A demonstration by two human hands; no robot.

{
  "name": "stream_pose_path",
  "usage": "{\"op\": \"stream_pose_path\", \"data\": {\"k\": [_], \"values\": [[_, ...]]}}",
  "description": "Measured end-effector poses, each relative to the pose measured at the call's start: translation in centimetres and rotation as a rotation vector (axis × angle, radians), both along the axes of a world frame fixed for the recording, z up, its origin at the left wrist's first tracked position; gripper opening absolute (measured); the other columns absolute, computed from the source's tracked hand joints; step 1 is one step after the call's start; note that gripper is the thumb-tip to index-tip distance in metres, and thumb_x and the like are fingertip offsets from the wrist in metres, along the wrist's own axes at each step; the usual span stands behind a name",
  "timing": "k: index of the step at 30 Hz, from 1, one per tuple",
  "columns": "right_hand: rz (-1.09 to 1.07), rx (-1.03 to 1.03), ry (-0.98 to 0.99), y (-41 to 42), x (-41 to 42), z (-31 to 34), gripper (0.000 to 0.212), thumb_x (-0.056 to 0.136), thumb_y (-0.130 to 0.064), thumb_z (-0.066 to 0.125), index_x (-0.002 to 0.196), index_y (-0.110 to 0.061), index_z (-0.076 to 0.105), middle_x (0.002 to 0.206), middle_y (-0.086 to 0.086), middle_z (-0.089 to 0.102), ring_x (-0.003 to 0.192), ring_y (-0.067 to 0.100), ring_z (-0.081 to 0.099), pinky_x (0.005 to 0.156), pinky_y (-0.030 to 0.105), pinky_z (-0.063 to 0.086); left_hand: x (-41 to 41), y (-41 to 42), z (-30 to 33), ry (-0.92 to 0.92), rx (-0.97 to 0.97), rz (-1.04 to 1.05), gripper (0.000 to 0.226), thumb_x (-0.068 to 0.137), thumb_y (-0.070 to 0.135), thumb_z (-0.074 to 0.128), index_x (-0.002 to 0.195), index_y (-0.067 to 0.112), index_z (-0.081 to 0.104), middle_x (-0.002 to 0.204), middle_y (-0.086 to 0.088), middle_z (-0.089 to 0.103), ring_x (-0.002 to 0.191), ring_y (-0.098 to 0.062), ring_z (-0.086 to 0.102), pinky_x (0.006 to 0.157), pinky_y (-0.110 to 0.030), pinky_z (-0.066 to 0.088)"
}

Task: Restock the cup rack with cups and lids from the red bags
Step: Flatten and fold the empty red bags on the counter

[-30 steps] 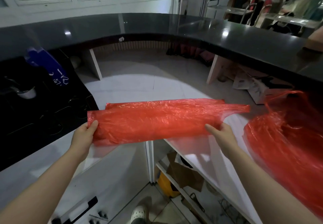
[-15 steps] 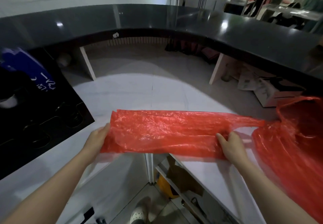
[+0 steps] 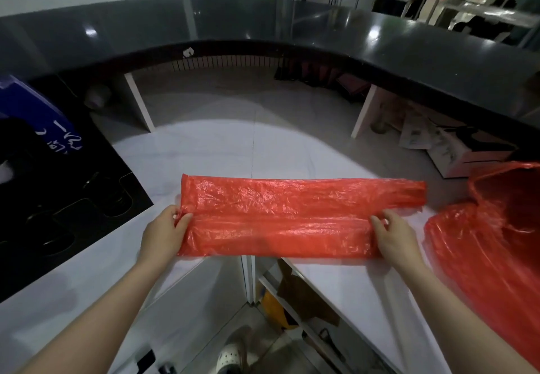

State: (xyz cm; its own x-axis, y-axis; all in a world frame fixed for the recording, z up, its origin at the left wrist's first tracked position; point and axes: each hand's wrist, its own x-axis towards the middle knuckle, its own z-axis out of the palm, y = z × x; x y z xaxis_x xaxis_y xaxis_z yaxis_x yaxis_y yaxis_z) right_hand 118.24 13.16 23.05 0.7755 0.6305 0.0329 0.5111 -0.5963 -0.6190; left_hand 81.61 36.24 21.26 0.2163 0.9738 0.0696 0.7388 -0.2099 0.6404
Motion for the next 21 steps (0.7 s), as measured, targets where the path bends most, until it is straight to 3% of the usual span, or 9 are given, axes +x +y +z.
{"op": "stream_pose_path", "data": {"k": [6,9,14,17,19,21], "values": [[-0.083,-0.058,-0.076,0.4,-0.3,-0.6,0.016,0.094,-0.031,0.054,0.085,-0.017,0.053,0.091,0.016,0.068,0.086,0.037,0.060,0.065,0.034,0.034,0.4,0.8,0.0,-0.086,-0.026,0.052,0.016,0.092,0.040,0.057,0.087,0.025,0.060,0.079,0.004,0.064,0.073,-0.018,0.058,0.062,-0.032,0.037],[-0.106,-0.068,-0.084,0.5,-0.5,-0.6,0.017,0.094,-0.031,0.054,0.100,-0.016,0.053,0.097,0.018,0.068,0.090,0.039,0.061,0.068,0.037,0.036,0.3,1.0,0.0,-0.112,-0.069,0.054,0.016,0.089,0.044,0.060,0.090,0.028,0.060,0.076,0.005,0.066,0.071,-0.015,0.061,0.057,-0.029,0.038],[-0.154,0.003,-0.062,-0.2,-0.7,-0.2,0.039,0.091,-0.027,0.056,0.125,-0.020,0.040,0.096,0.020,0.067,0.089,0.044,0.061,0.071,0.039,0.040,0.5,0.7,0.3,-0.136,-0.104,0.029,0.032,0.088,0.050,0.056,0.114,0.031,0.051,0.083,0.008,0.067,0.071,-0.006,0.060,0.058,-0.025,0.039],[-0.108,0.009,-0.042,-0.2,-1.2,0.0,0.049,0.088,-0.022,0.059,0.132,-0.021,0.037,0.109,0.017,0.064,0.096,0.040,0.061,0.076,0.040,0.044,1.4,0.5,0.9,-0.056,0.022,-0.042,0.042,0.088,0.037,0.061,0.126,0.023,0.048,0.114,0.001,0.057,0.088,-0.017,0.060,0.075,-0.036,0.046],[-0.109,-0.022,-0.134,-0.1,-1.6,0.0,0.060,0.083,-0.021,0.062,0.137,-0.016,0.036,0.121,0.018,0.056,0.110,0.039,0.053,0.090,0.045,0.044,2.3,0.2,1.5,-0.010,0.156,-0.118,0.047,0.087,0.027,0.063,0.130,0.017,0.048,0.130,-0.008,0.047,0.109,-0.027,0.055,0.092,-0.043,0.045],[-0.134,-0.087,-0.295,0.3,-2.3,0.0,0.073,0.081,-0.023,0.065,0.143,-0.010,0.031,0.136,0.021,0.043,0.128,0.039,0.037,0.108,0.049,0.029,3.6,-0.1,2.1,0.078,0.222,-0.240,0.053,0.087,0.027,0.062,0.136,0.015,0.046,0.140,-0.013,0.041,0.127,-0.032,0.043,0.105,-0.046,0.036]]}}
